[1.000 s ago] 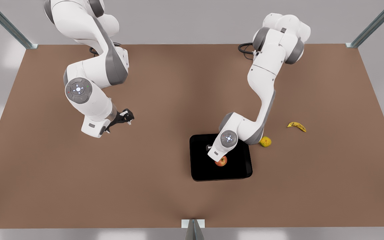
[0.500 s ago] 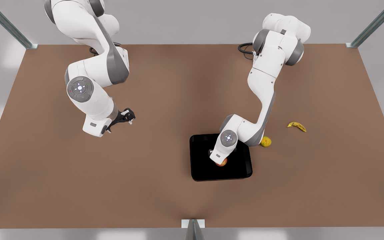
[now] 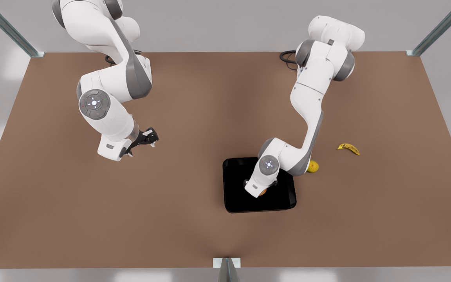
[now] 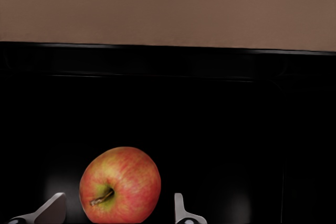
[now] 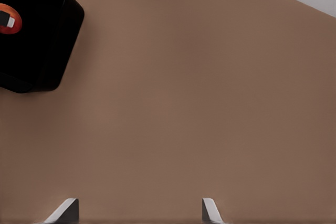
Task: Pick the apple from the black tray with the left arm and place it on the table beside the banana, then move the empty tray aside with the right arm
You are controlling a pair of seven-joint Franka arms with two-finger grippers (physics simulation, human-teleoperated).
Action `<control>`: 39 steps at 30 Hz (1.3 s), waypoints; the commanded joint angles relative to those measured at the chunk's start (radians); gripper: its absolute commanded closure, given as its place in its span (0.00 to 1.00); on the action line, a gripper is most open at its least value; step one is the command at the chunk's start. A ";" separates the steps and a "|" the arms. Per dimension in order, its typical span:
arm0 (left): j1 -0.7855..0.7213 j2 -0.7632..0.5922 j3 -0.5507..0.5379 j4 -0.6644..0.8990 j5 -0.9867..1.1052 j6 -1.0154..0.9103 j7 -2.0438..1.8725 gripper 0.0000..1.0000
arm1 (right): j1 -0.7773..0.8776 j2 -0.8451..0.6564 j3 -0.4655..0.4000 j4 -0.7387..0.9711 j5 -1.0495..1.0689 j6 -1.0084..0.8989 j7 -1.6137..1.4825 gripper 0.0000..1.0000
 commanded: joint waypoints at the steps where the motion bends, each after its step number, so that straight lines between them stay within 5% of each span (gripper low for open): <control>1: 0.001 0.008 0.002 0.009 0.004 0.013 0.081 0.00 | 0.000 -0.001 0.000 0.002 0.002 -0.010 0.000 0.00; 13: 0.006 0.054 0.003 0.009 0.011 0.074 0.079 0.00 | 0.000 -0.001 0.003 0.002 0.000 -0.010 -0.003 0.00; 14: 0.006 0.054 0.003 0.009 0.011 0.074 0.079 0.04 | 0.000 -0.001 0.003 0.002 0.000 -0.013 -0.011 0.00; 15: 0.007 0.054 0.003 0.009 0.011 0.074 0.078 0.21 | 0.000 -0.001 0.002 0.002 0.000 -0.014 -0.011 0.00; 18: 0.007 0.054 0.002 0.009 0.011 0.074 0.076 0.32 | 0.002 -0.001 0.003 0.001 0.000 -0.013 -0.009 0.00; 35: 0.087 -0.119 -0.003 0.013 0.001 -0.275 0.211 0.32 | 0.006 -0.001 0.003 -0.001 0.003 -0.007 0.000 0.05; 39: 0.149 -0.182 0.002 0.012 0.008 -0.352 0.348 0.31 | 0.074 0.037 -0.006 0.004 0.006 0.070 0.112 0.00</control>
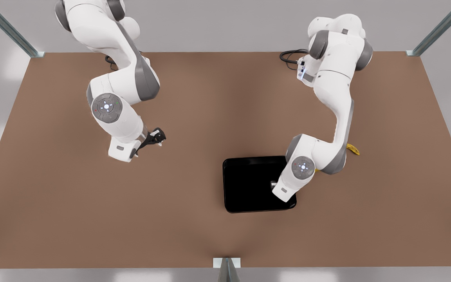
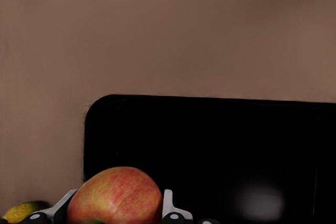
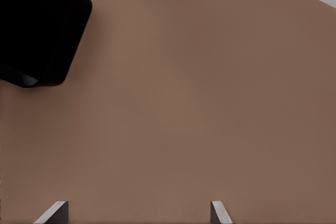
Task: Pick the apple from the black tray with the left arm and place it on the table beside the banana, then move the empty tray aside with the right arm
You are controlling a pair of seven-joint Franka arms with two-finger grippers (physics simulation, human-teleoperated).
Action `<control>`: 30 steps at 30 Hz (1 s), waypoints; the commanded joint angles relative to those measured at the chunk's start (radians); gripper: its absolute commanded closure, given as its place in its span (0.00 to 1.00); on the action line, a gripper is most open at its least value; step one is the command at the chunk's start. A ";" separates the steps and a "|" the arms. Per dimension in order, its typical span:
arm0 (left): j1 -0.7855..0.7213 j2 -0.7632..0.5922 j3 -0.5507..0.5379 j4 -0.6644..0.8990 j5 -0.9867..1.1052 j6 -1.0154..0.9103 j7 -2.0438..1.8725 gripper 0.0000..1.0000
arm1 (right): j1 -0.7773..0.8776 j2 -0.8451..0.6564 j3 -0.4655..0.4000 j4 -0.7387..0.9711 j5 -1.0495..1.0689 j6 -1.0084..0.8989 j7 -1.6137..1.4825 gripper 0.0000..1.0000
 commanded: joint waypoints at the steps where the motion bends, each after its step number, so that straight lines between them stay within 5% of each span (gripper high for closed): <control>1: 0.026 -0.013 0.002 0.000 -0.003 -0.110 0.252 0.31 | 0.037 0.014 -0.002 0.001 0.002 0.061 0.169 0.00; 5: 0.081 -0.024 0.007 0.000 0.002 -0.113 0.379 0.31 | 0.178 0.125 -0.054 0.001 0.123 0.308 0.375 0.00; 6: 0.100 -0.029 0.015 0.000 0.002 -0.149 0.433 0.31 | 0.269 0.161 -0.163 0.001 0.186 0.314 0.367 0.00; 12: 0.147 -0.021 0.055 -0.011 0.074 -0.139 0.523 0.31 | 0.385 0.301 -0.229 0.015 0.308 0.462 0.422 0.00; 22: 0.215 0.008 0.053 -0.087 0.155 -0.138 0.606 0.30 | 0.366 0.608 -0.219 0.231 0.237 0.538 0.807 0.00; 23: 0.215 0.010 0.055 -0.087 0.157 -0.138 0.606 0.27 | 0.366 0.657 -0.219 0.299 0.237 0.538 0.858 0.00; 25: 0.213 0.011 0.053 -0.087 0.163 -0.138 0.606 0.00 | 0.364 0.668 -0.204 0.325 0.240 0.552 0.884 0.00; 30: 0.212 0.010 0.053 -0.081 0.163 -0.141 0.606 0.00 | 0.361 0.704 -0.172 0.337 0.237 0.579 0.905 0.00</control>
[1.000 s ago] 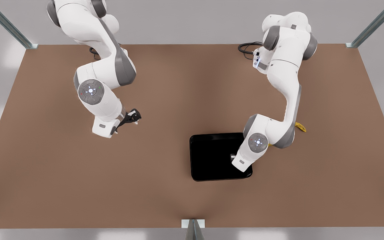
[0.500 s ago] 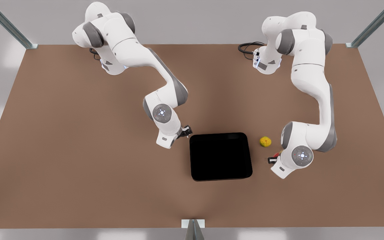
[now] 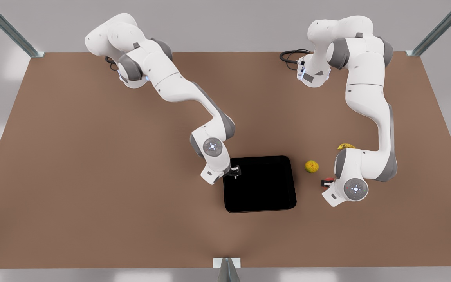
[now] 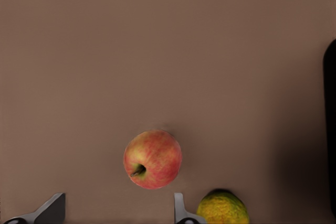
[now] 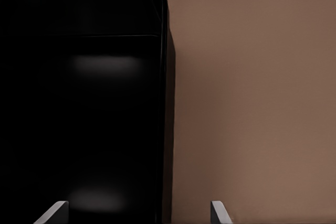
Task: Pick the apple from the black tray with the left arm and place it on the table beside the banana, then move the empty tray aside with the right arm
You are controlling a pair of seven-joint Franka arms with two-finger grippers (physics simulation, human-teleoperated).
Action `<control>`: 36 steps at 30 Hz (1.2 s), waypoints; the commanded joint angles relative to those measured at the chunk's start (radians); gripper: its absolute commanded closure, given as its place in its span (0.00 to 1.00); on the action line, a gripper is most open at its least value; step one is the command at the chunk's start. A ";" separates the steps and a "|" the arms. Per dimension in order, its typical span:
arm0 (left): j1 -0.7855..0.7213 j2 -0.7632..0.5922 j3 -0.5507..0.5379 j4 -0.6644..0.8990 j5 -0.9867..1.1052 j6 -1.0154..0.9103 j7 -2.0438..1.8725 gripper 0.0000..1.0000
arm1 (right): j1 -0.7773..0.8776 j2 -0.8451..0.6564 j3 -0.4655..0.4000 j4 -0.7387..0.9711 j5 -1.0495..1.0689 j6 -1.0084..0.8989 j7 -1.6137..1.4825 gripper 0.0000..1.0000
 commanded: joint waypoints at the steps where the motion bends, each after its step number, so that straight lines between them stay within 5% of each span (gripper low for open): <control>1: 0.000 -0.002 0.000 0.008 0.004 -0.007 0.150 0.00 | -0.001 0.016 0.001 0.001 -0.002 0.029 0.315 0.00; 5: -0.016 -0.027 -0.012 0.073 -0.004 -0.058 0.147 0.00 | -0.007 0.038 0.004 0.002 -0.001 0.068 0.301 0.00; 9: -0.098 -0.211 -0.021 0.073 -0.070 -0.174 0.118 0.00 | -0.017 0.044 0.004 0.001 0.002 0.068 0.287 0.01; 12: -0.194 -0.452 -0.021 0.024 -0.127 -0.473 0.038 0.00 | -0.026 0.044 0.012 0.002 0.004 0.068 0.278 0.39; 16: -0.089 -0.845 0.035 -0.705 -0.266 -0.046 0.054 0.00 | -0.044 0.046 0.035 0.002 0.005 0.069 0.264 0.49; 20: -0.091 -0.814 0.063 -0.622 -0.268 -0.042 0.052 0.00 | -0.050 0.055 0.043 0.002 0.005 0.085 0.260 0.49; 22: -0.092 -0.799 0.061 -0.599 -0.268 -0.047 0.049 0.00 | -0.052 0.053 0.049 0.002 0.005 0.083 0.252 0.71; 25: -0.091 -0.799 0.061 -0.599 -0.268 -0.049 0.049 0.00 | -0.055 0.053 0.049 0.002 0.005 0.083 0.235 0.86; 33: -0.094 -0.792 0.058 -0.596 -0.266 -0.049 0.046 0.00 | -0.075 -0.073 0.073 -0.001 -0.038 -0.046 0.223 0.85; 34: -0.094 -0.792 0.058 -0.594 -0.266 -0.049 0.046 0.00 | -0.075 -0.071 0.073 -0.002 -0.044 -0.046 0.221 0.94; 36: -0.094 -0.791 0.058 -0.594 -0.266 -0.049 0.046 0.00 | -0.077 -0.095 0.069 -0.010 -0.068 -0.050 0.197 0.96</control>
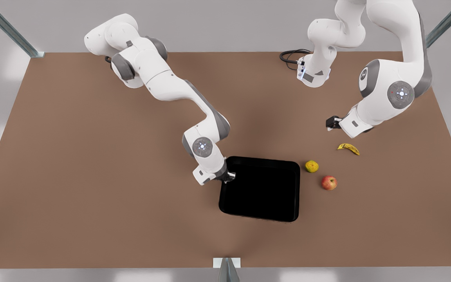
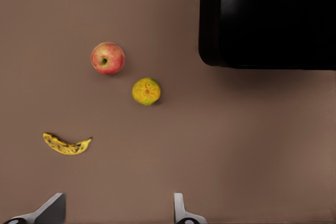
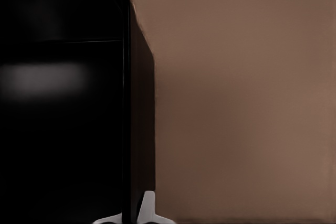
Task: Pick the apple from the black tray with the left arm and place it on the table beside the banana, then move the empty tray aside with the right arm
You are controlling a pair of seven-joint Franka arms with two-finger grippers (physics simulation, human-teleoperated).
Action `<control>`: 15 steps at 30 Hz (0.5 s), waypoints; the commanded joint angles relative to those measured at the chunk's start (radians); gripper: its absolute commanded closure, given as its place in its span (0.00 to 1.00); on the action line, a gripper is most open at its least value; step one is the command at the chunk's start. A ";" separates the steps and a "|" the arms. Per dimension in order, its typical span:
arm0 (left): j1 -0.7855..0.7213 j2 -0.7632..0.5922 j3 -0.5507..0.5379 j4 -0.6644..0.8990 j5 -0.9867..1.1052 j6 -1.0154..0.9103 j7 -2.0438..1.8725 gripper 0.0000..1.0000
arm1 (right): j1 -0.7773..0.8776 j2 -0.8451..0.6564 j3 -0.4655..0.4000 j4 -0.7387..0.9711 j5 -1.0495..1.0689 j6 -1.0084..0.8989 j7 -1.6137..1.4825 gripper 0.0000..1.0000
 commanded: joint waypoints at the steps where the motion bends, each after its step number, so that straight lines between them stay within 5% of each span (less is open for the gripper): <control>1: 0.007 0.000 -0.001 0.002 0.000 0.004 -0.004 0.00 | -0.003 -0.031 -0.003 -0.007 -0.075 -0.120 -0.008 0.96; 10: 0.010 0.000 0.002 0.002 -0.004 0.004 -0.040 0.00 | -0.140 -0.544 -0.046 -0.646 -0.073 -0.125 -0.434 0.95; 15: 0.020 0.027 0.009 0.043 -0.059 0.006 -0.220 0.00 | -0.367 -0.673 -0.048 -0.768 -0.075 -0.174 -0.831 0.95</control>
